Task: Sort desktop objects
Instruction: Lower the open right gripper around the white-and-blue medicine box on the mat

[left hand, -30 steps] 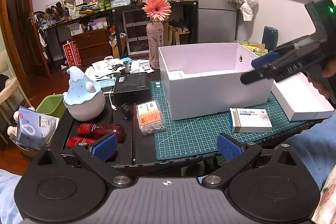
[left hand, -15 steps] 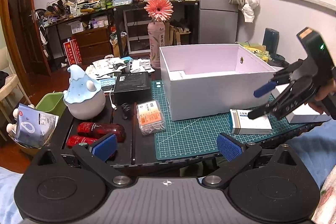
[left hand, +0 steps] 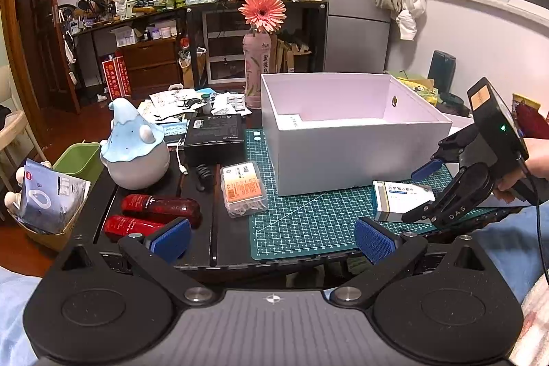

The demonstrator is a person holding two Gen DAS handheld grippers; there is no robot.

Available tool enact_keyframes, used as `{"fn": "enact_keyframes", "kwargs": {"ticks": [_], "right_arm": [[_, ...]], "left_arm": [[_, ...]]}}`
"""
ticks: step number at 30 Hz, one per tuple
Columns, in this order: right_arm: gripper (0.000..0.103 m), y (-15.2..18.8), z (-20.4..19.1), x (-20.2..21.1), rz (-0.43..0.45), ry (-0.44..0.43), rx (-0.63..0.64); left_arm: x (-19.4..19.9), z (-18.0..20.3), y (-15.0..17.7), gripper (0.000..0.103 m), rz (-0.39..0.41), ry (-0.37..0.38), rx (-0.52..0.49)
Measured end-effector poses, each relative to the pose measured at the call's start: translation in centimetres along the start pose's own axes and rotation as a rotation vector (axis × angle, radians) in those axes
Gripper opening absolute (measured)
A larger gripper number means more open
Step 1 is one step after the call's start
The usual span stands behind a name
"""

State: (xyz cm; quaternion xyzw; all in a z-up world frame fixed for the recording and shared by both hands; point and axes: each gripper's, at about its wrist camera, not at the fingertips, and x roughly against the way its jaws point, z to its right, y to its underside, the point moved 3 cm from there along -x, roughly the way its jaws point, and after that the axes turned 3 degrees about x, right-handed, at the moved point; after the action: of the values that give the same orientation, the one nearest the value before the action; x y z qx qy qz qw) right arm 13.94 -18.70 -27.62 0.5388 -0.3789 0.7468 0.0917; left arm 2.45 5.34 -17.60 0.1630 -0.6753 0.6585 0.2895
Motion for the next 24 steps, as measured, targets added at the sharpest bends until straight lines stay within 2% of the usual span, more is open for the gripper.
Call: {"fn": "enact_keyframes", "kwargs": {"ticks": [11,18,24], "right_arm": [[0.074,0.17,0.13,-0.72,-0.013,-0.009,0.010],[0.070,-0.09,0.67,-0.68,-0.018,-0.027,-0.057],[0.070,-0.44,0.88,-0.88,-0.049,-0.002,-0.147]], "left_arm": [[0.07,0.08,0.01,0.103,0.003,-0.002,-0.007],[0.13,0.02,0.04,0.103,0.007,-0.002,-0.007],[0.16,-0.01,0.06,0.103,0.011,-0.002,-0.007]]}}
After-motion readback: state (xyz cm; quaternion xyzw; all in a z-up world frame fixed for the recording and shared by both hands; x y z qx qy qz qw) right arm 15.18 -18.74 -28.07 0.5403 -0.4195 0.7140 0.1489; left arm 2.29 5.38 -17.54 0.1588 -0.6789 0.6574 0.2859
